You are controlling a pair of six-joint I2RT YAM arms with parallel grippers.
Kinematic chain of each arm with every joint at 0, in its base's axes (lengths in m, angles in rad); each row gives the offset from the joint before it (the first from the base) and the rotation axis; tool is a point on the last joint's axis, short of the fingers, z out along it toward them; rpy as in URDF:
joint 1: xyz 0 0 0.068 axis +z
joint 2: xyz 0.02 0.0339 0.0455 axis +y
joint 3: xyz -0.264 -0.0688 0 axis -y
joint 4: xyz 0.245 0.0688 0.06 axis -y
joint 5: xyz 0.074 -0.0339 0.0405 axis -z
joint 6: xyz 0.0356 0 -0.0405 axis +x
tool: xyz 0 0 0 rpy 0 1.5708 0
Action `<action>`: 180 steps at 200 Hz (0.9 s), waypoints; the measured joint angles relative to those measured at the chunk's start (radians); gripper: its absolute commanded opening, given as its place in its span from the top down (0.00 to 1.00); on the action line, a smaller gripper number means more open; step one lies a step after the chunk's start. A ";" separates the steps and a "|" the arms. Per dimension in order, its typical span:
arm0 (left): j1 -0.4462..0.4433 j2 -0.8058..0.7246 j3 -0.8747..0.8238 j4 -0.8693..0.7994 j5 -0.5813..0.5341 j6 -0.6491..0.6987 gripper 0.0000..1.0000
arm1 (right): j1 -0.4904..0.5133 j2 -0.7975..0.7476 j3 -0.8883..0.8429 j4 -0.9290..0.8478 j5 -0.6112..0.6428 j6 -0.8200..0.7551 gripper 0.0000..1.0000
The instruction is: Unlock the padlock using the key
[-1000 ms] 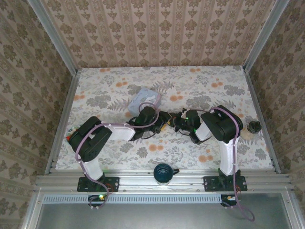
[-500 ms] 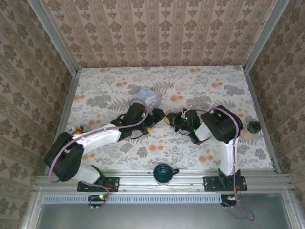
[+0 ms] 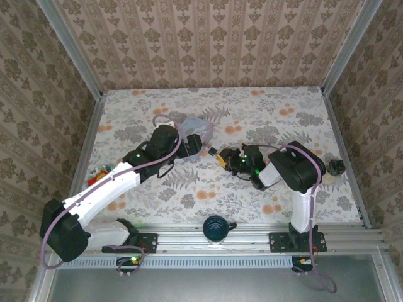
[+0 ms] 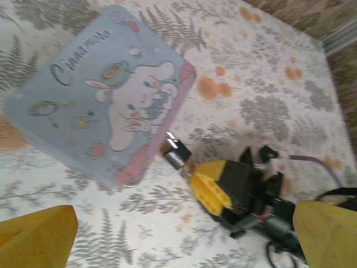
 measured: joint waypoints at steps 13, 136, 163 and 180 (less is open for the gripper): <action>0.011 0.000 0.003 -0.027 -0.022 0.035 0.00 | 0.005 -0.045 -0.013 -0.067 0.013 -0.027 0.69; 0.060 0.025 -0.066 -0.026 -0.120 0.122 0.00 | 0.135 -0.624 0.193 -1.136 0.373 -0.668 0.21; 0.087 0.051 -0.091 0.000 -0.106 0.124 0.00 | 0.155 -0.630 0.248 -1.242 0.417 -0.811 0.15; 0.106 0.076 -0.099 0.020 -0.082 0.137 0.04 | 0.164 -0.619 0.288 -1.295 0.423 -0.899 0.14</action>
